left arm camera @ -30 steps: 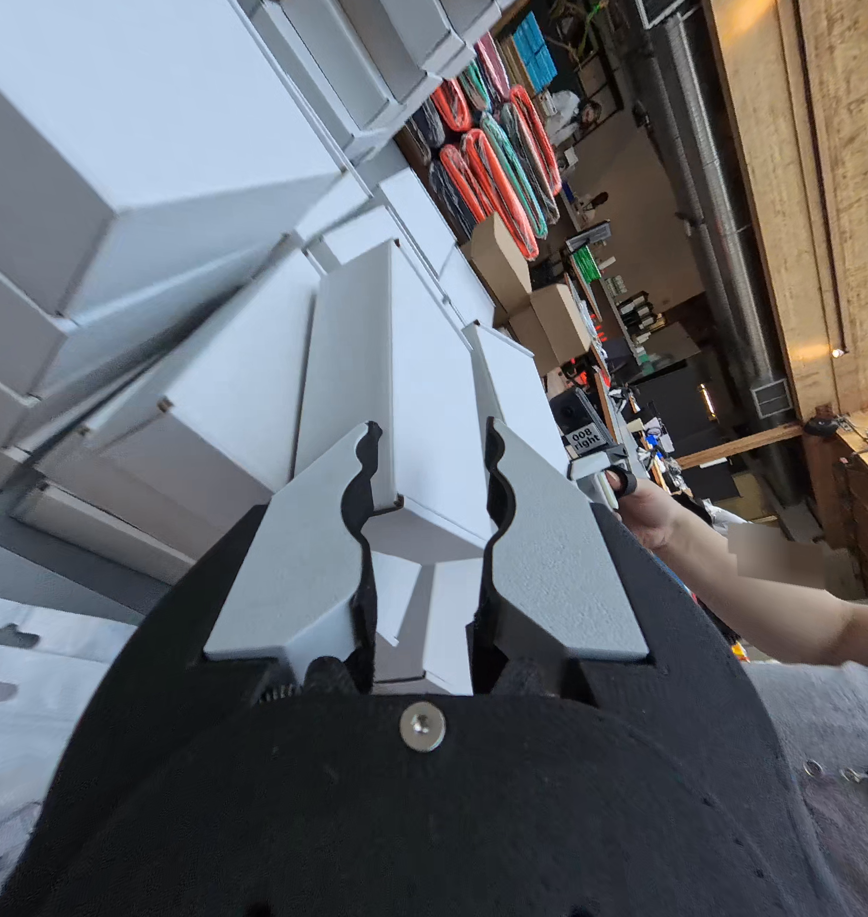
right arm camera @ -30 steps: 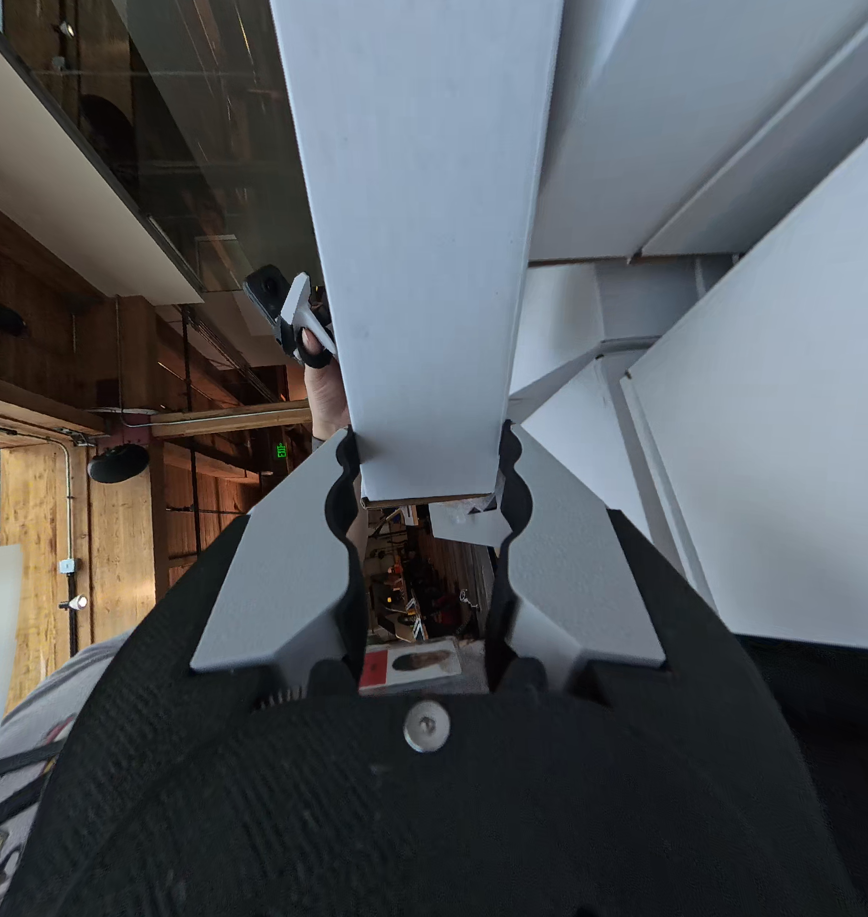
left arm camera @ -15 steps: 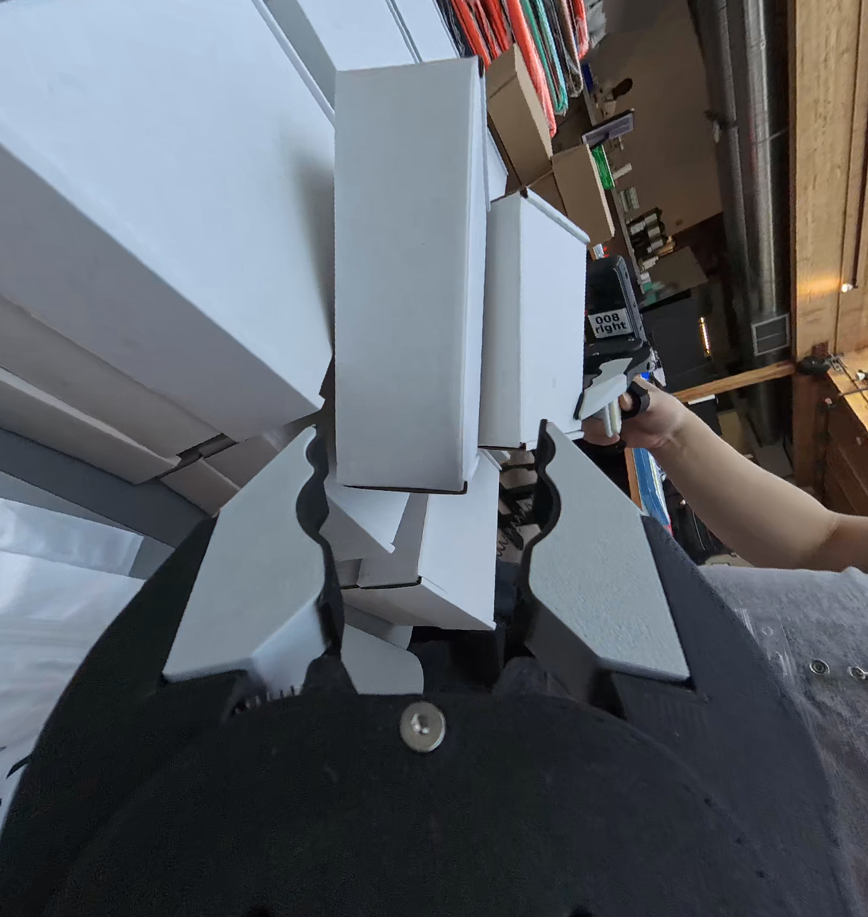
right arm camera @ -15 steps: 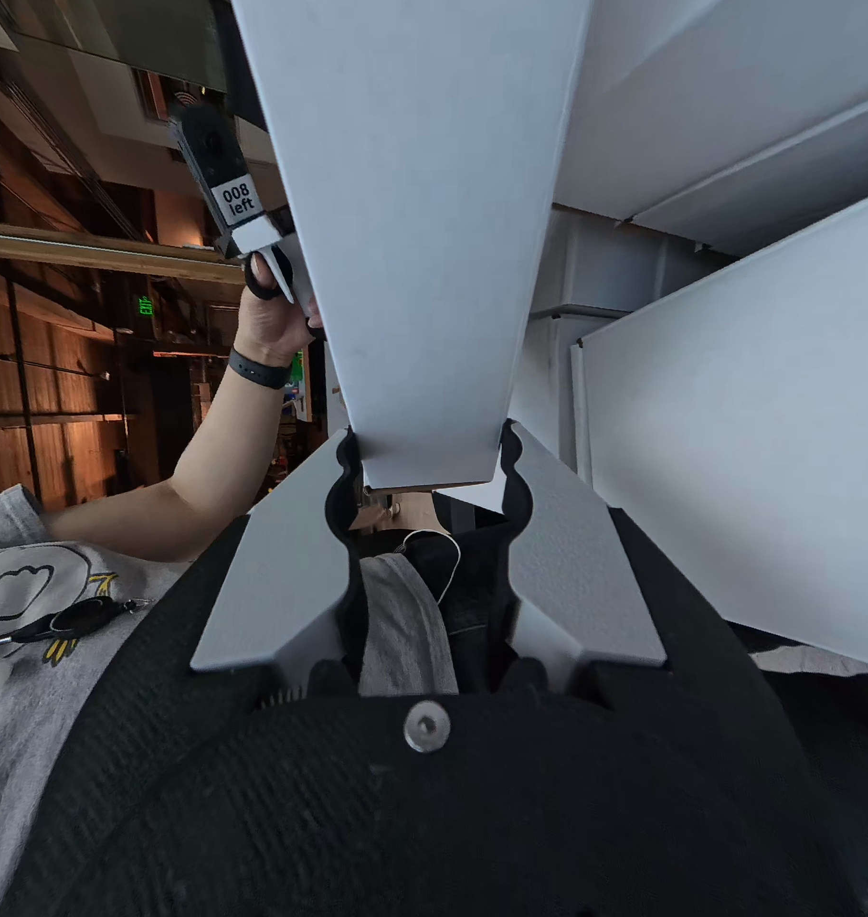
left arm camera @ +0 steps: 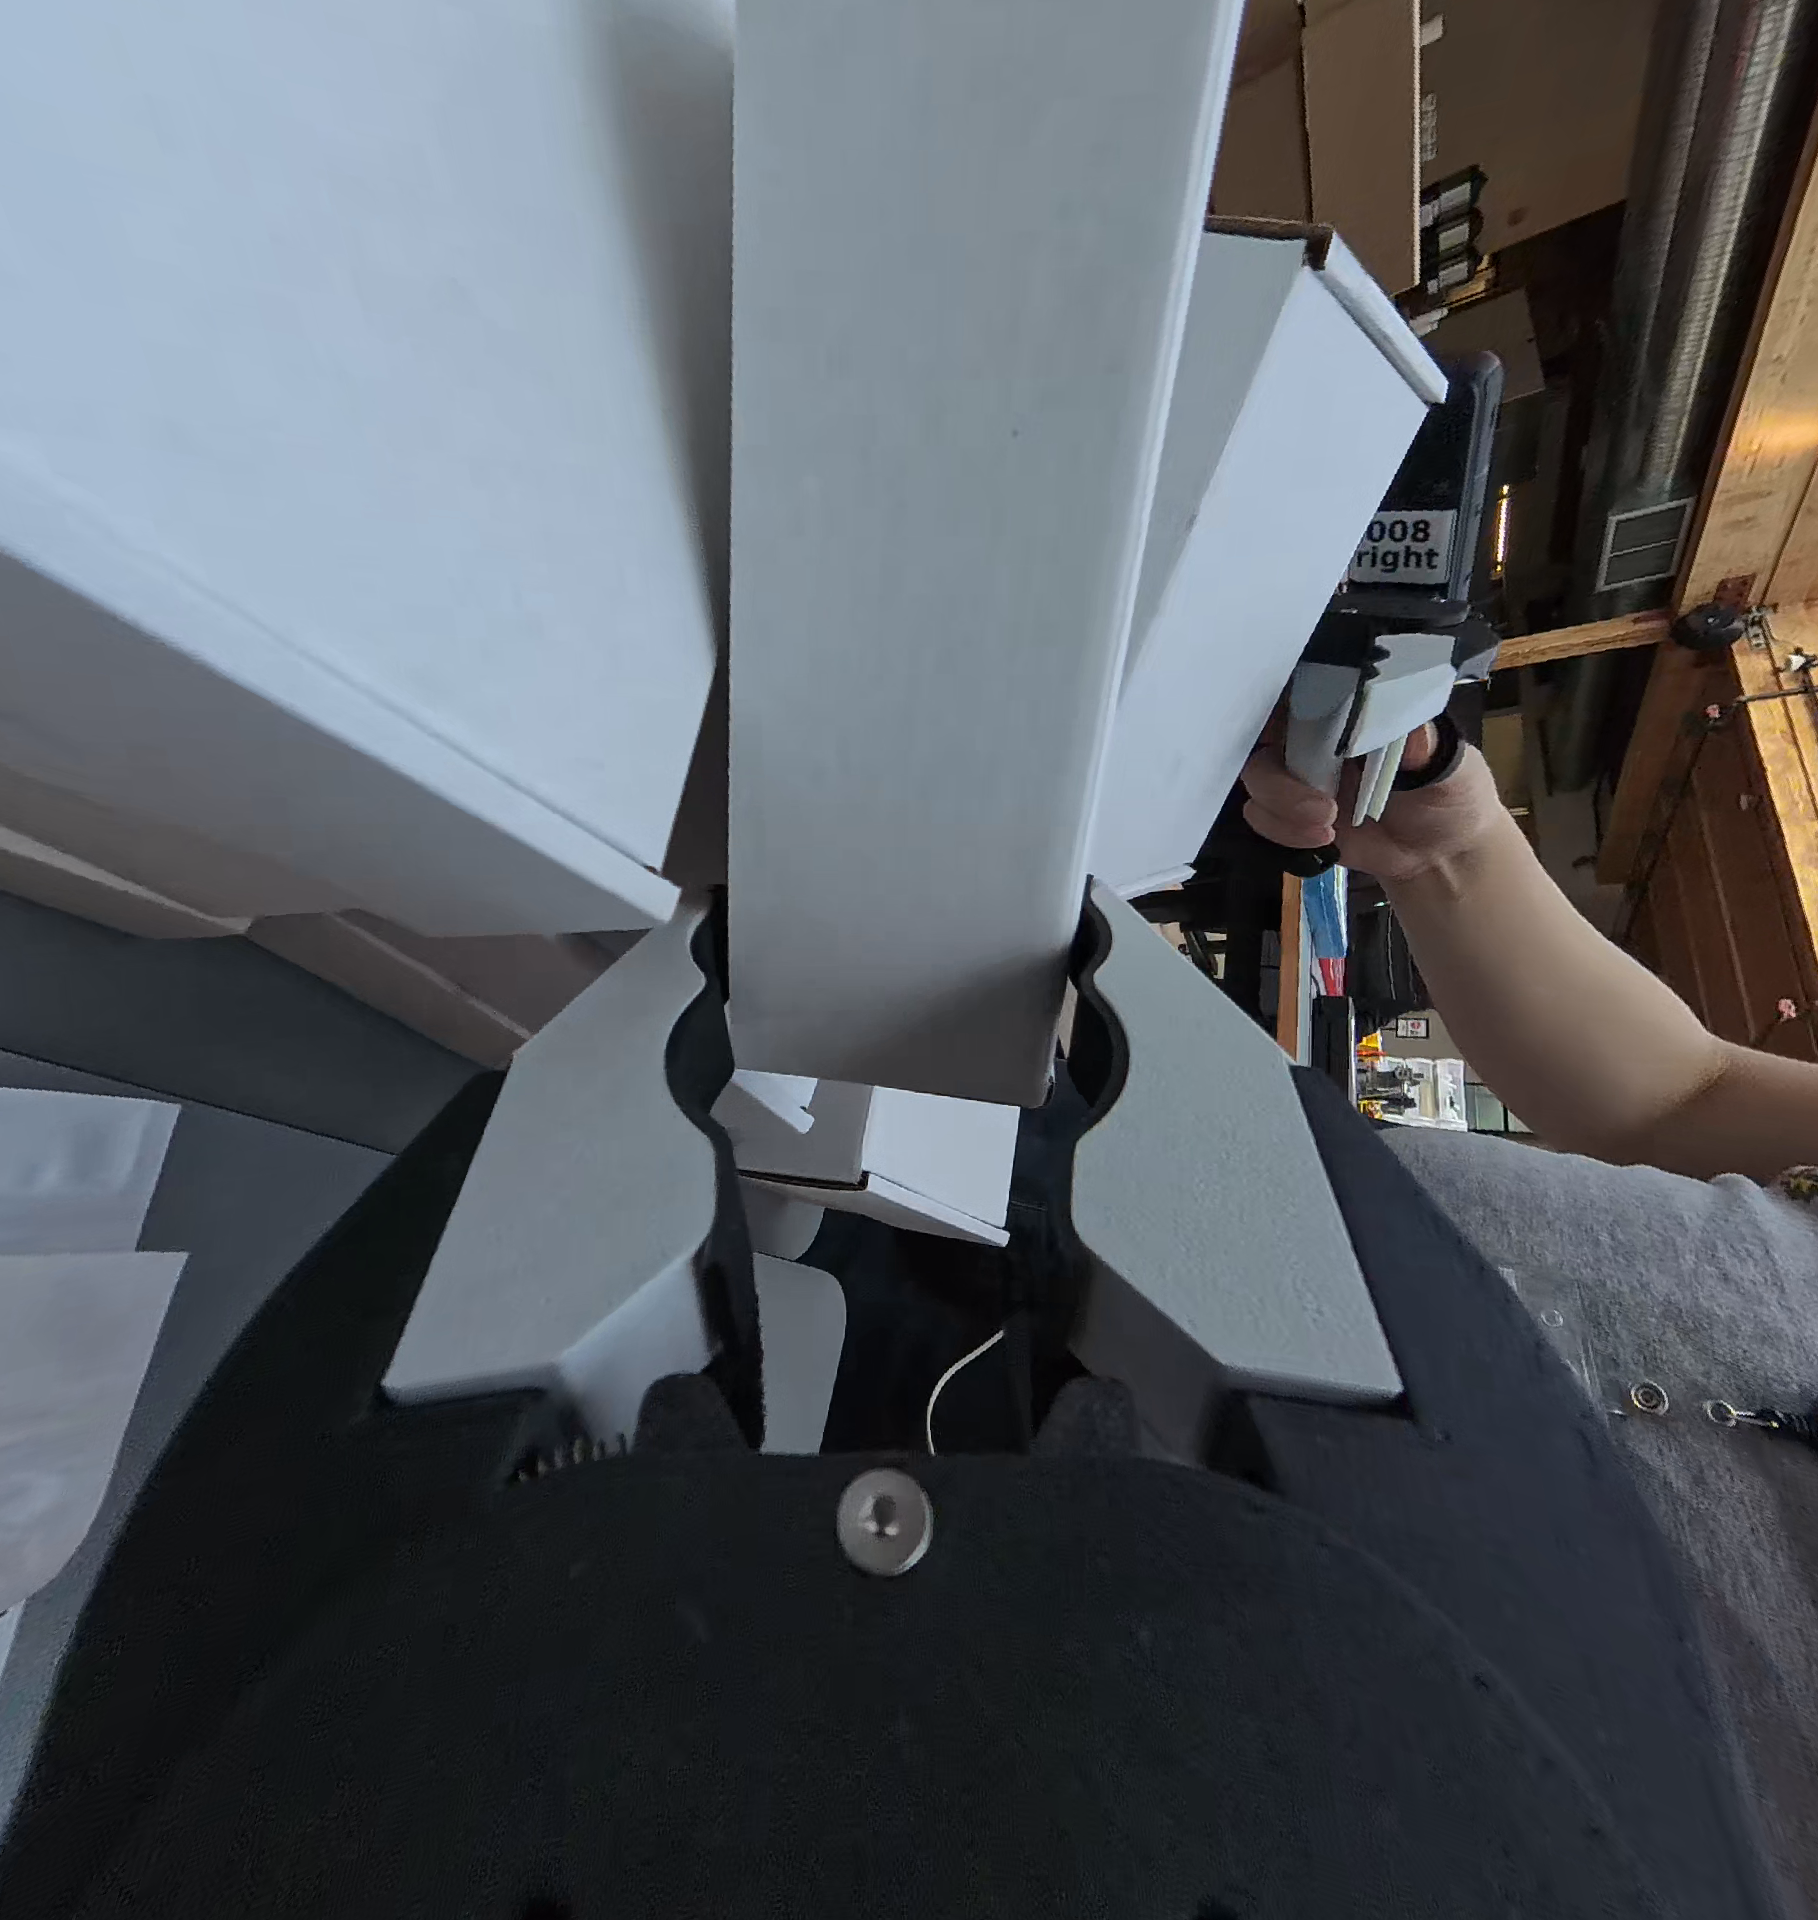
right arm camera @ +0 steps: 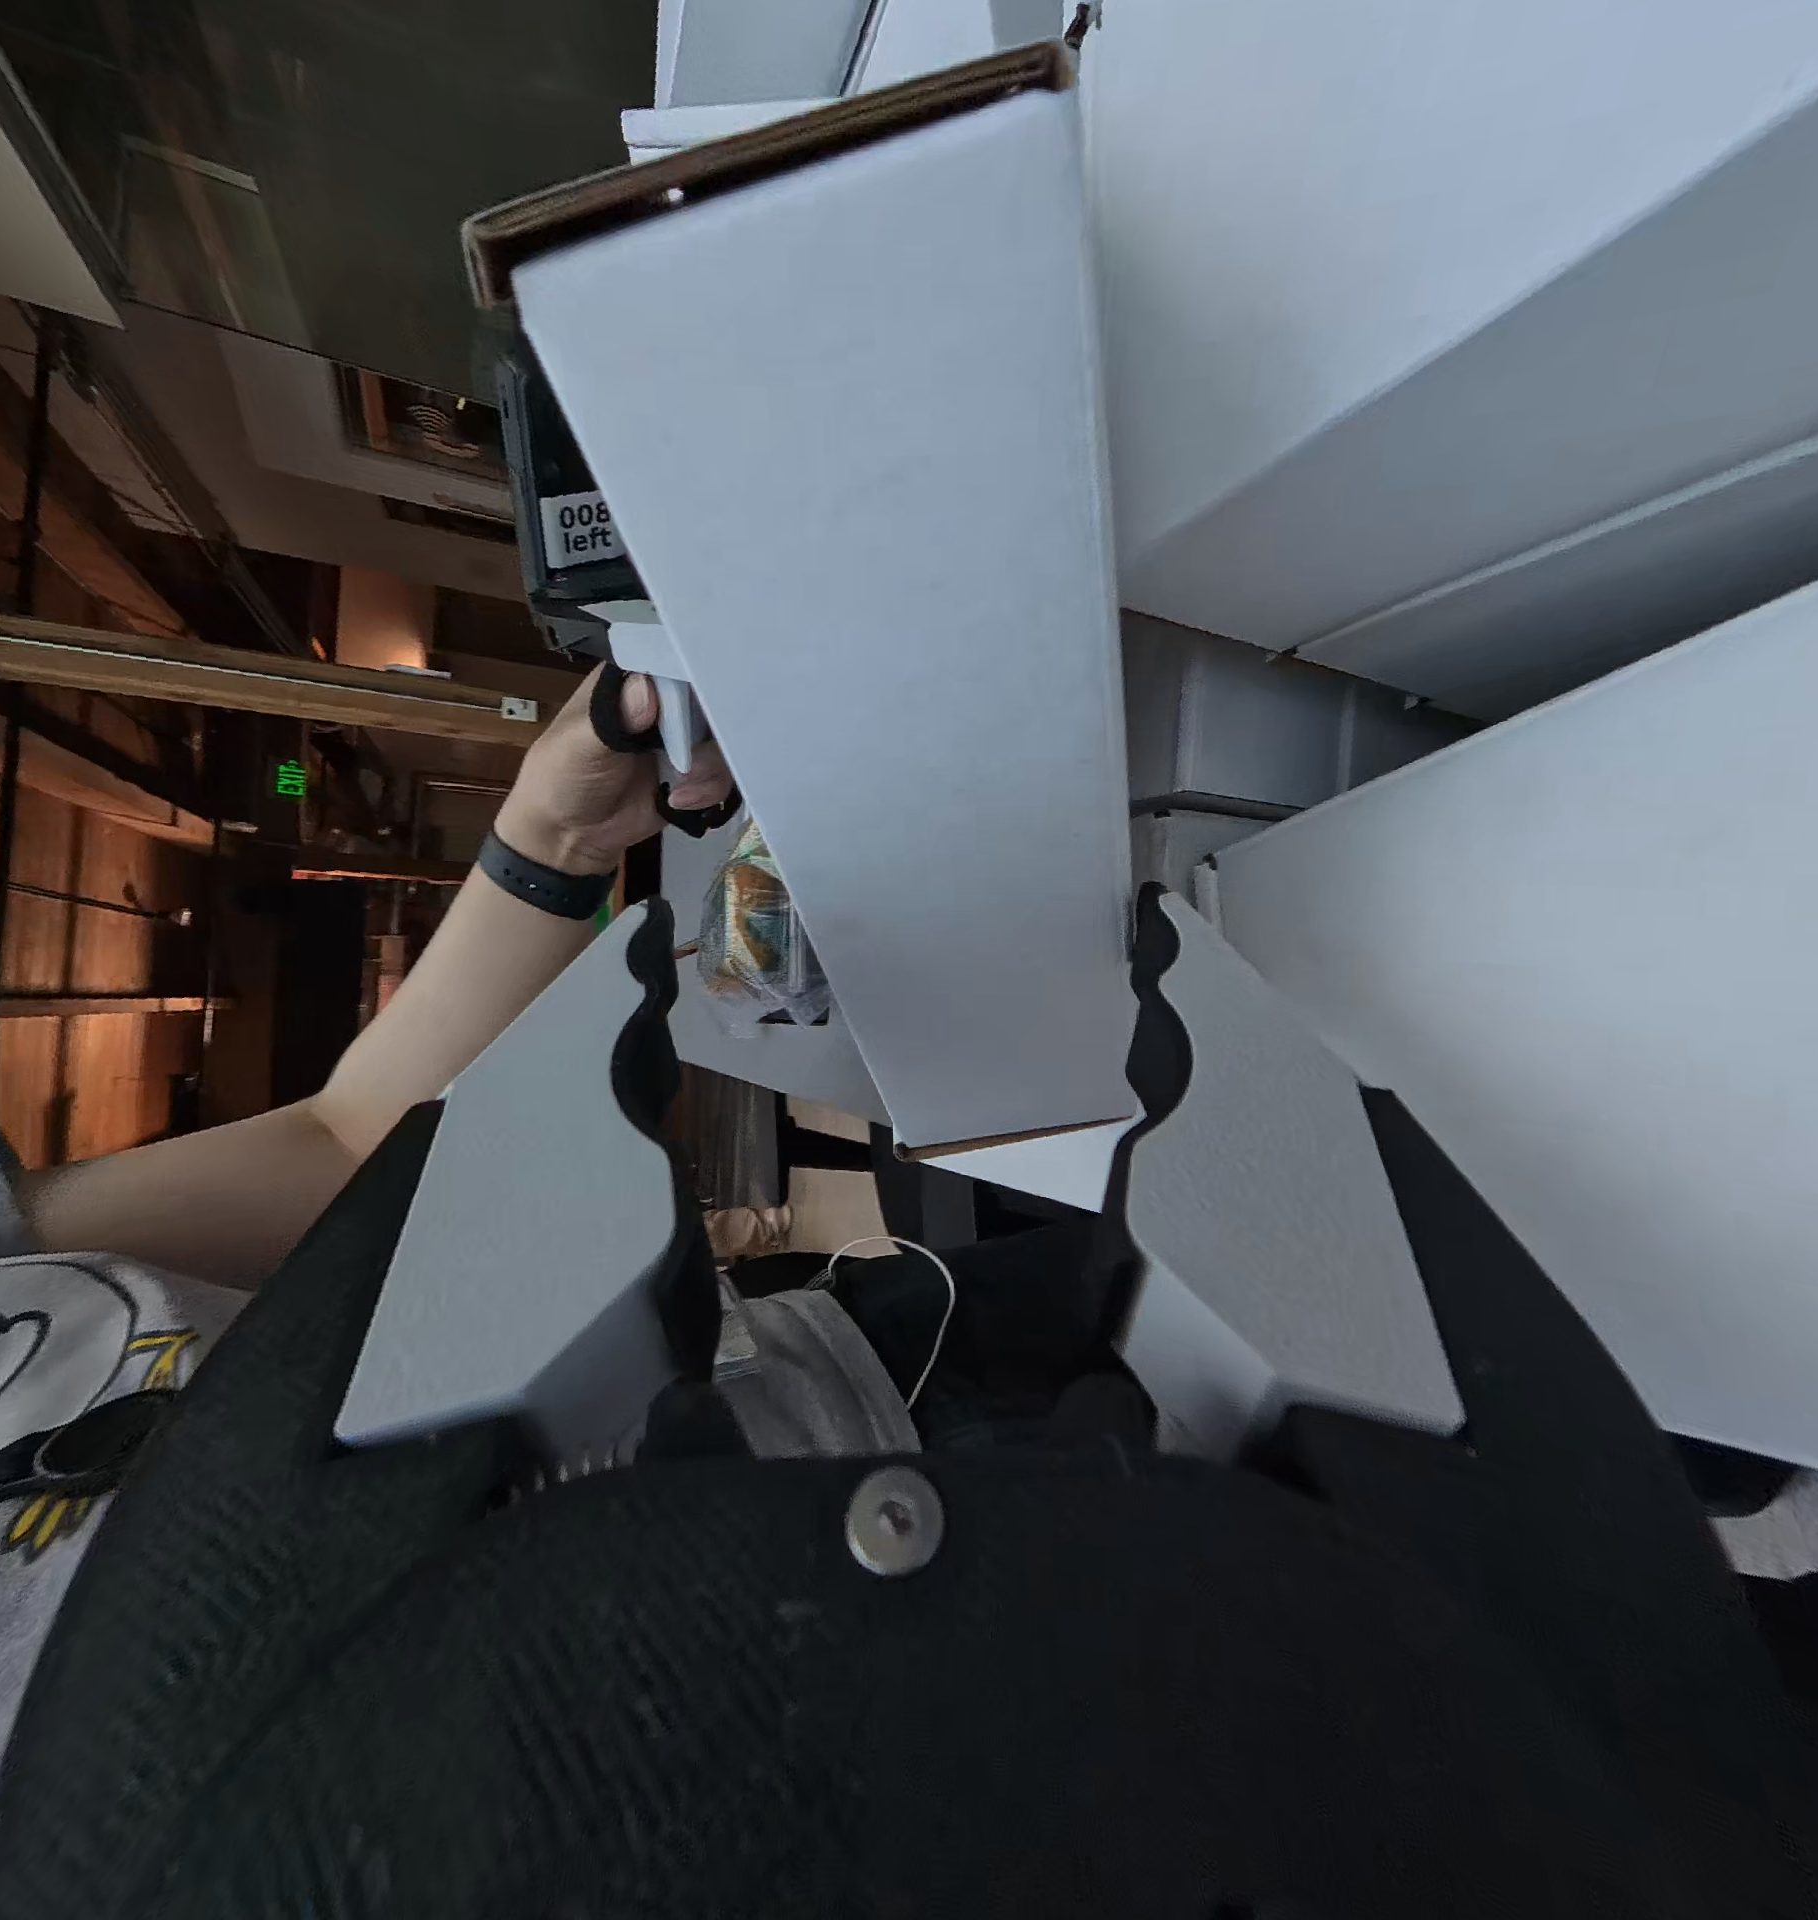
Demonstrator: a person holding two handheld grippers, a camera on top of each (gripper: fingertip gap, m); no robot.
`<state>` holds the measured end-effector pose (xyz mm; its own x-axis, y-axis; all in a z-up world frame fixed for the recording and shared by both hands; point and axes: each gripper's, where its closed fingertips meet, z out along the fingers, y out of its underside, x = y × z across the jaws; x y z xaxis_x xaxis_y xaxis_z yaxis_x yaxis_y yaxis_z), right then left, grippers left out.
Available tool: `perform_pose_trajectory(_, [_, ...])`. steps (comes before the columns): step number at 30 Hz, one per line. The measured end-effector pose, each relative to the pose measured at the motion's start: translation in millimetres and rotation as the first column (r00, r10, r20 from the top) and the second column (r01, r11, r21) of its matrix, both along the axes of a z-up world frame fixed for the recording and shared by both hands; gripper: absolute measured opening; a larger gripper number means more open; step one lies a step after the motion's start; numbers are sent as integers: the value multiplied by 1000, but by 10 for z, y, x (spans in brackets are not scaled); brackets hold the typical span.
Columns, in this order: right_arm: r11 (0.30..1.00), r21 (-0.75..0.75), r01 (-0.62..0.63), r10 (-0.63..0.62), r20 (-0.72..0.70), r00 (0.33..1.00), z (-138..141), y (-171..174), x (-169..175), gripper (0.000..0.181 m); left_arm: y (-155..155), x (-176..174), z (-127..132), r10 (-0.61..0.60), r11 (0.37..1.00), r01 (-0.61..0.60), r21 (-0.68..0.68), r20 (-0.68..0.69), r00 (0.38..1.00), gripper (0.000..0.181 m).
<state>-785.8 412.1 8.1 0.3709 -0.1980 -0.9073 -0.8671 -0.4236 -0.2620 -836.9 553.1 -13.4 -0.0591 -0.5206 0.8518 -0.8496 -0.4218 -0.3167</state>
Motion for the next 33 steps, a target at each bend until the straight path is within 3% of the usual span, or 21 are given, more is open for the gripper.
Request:
perform_pose_trajectory(2, [999,-31,19,-17,68,998,-36,25,2,90,-20,-3,-6,-5,1000,5,-6,-3,1000,65])
perform_pose_trajectory(3, [998,-32,46,-43,98,994,-50,47,43,87,-21,22,10,7,1000,-6,-21,7,1000,74])
perform_pose_trajectory(4, [997,-30,78,-74,113,991,-65,62,90,80,-18,59,40,24,999,-23,-47,18,1000,81])
perform_pose_trajectory(5, [995,-34,96,-91,114,989,-97,63,119,67,-19,87,68,33,997,-31,-77,24,999,76])
perform_pose_trajectory(7, [994,-18,107,-106,73,992,-128,60,125,63,-14,95,32,26,997,-25,-74,9,1000,64])
perform_pose_trajectory(13, [985,85,150,-139,-119,983,-5,-121,61,61,-99,9,202,30,982,-25,-190,24,999,63])
perform_pose_trajectory(17, [975,170,140,-107,-193,975,286,-264,-56,61,-168,-144,383,58,970,-43,-239,53,997,63])
perform_pose_trajectory(22, [974,211,79,-53,-128,990,724,-524,21,61,-345,-171,771,107,951,-71,-300,106,989,63])
perform_pose_trajectory(28, [957,286,37,4,-142,990,1244,-1049,356,61,-918,149,1361,86,948,-20,-319,194,977,63])
perform_pose_trajectory(33, [930,367,32,36,-176,984,1569,-1817,701,61,-1741,637,1741,71,937,15,-348,233,970,63])
